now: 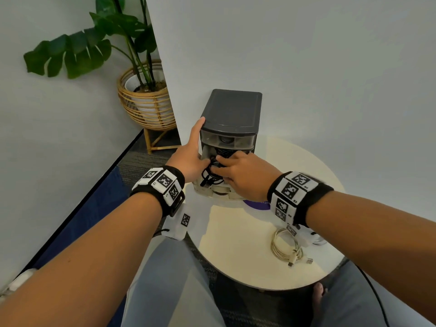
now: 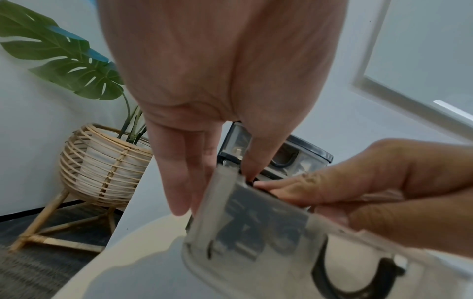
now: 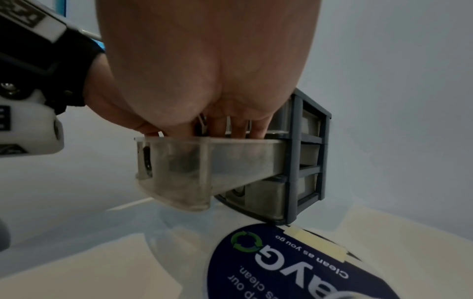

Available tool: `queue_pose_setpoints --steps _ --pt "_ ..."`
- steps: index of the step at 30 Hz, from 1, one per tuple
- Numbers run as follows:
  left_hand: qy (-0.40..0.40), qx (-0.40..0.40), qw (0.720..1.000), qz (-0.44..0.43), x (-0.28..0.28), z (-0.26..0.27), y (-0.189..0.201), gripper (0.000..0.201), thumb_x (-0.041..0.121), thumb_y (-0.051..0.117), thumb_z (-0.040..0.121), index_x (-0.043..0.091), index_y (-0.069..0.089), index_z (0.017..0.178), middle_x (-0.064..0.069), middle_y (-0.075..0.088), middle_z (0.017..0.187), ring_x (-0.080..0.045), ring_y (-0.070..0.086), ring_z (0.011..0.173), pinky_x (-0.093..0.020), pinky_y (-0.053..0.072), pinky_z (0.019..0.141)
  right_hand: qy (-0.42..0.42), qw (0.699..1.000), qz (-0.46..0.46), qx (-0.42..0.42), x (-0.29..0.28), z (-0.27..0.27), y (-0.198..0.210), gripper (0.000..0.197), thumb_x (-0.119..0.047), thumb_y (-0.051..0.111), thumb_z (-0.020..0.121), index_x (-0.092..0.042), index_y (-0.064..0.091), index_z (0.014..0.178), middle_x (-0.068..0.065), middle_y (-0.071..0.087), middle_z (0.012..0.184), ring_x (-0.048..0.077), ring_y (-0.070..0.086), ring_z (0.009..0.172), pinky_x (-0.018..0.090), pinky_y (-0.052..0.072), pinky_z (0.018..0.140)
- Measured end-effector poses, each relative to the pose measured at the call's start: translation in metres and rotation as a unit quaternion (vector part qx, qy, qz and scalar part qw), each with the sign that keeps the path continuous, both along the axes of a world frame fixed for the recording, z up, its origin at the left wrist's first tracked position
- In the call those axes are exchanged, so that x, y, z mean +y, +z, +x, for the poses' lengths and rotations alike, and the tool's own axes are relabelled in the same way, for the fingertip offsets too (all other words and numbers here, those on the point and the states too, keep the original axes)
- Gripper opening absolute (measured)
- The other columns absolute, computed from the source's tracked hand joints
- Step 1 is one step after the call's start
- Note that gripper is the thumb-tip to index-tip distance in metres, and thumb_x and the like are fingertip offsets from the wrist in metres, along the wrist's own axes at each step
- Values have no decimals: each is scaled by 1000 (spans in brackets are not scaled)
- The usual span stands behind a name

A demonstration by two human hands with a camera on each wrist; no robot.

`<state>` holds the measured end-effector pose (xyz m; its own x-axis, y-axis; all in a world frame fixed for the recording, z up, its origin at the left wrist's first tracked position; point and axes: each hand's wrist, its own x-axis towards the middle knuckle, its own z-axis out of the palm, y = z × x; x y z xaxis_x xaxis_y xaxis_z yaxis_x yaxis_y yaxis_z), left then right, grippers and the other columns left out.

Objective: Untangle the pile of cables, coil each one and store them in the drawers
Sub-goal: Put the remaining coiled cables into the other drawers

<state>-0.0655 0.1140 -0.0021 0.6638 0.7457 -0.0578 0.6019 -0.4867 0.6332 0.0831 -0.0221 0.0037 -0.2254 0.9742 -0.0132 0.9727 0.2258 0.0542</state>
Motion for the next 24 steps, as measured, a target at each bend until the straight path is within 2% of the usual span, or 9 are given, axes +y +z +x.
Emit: queue_pose_setpoints --steps 2,4,7,9,11,13,17,21,24 --pt "-2 -2 1000 5 0 1 -1 111 14 69 95 55 -16 152 -12 67 71 -27 69 63 -43 62 66 32 999 9 1 -11 3 0 52 -42 34 108 -25 32 157 7 41 158 32 49 128 45 46 103" --pt "-1 -6 1000 10 1 2 -2 111 14 69 95 54 -16 153 -9 67 71 -23 69 63 -39 60 64 60 998 14 -11 -22 9 -4 61 -48 38 106 -19 28 158 12 38 159 31 44 139 45 43 110" --pt "0 -9 1000 19 2 2 -4 111 13 70 94 52 -16 153 -8 67 71 -21 69 62 -35 59 65 87 994 45 -38 -29 18 -16 65 -39 48 103 -6 31 156 17 40 157 31 46 140 42 42 111" --pt "1 -11 1000 21 2 3 -5 111 14 71 94 52 -16 153 -10 67 69 -21 68 61 -35 59 65 87 995 53 -15 -27 21 -21 64 -35 50 104 -2 32 155 19 44 155 32 48 138 43 45 111" --pt "-1 -10 1000 21 2 3 -5 111 15 70 95 52 -17 152 -10 67 67 -21 67 58 -36 60 65 100 992 75 -2 -24 22 -24 57 -31 52 103 2 42 149 21 52 147 35 55 132 45 50 105" --pt "-1 -7 1000 22 2 3 -6 110 16 69 95 52 -17 152 -11 67 65 -22 66 56 -37 60 64 112 991 73 -25 -22 24 -24 52 -33 42 105 1 50 144 19 57 142 33 57 129 45 51 104" --pt "11 1 999 32 1 4 -4 106 21 68 96 54 -17 151 -7 65 69 -23 66 58 -45 61 67 92 994 29 -55 -19 26 -18 62 -43 20 106 -8 48 148 10 55 148 26 51 138 45 46 107" --pt "30 3 999 37 -1 6 -3 101 27 68 95 55 -12 149 -2 69 85 -21 69 68 -47 61 74 63 996 -7 -62 -13 32 -11 57 -41 24 109 -13 28 159 6 35 162 23 31 151 43 27 120" --pt "54 2 996 71 -4 9 2 95 29 70 95 48 -4 152 5 62 99 -17 64 84 -41 57 79 43 997 -13 -70 -7 30 -9 57 -39 28 110 -12 24 160 7 32 164 24 31 151 41 28 120"
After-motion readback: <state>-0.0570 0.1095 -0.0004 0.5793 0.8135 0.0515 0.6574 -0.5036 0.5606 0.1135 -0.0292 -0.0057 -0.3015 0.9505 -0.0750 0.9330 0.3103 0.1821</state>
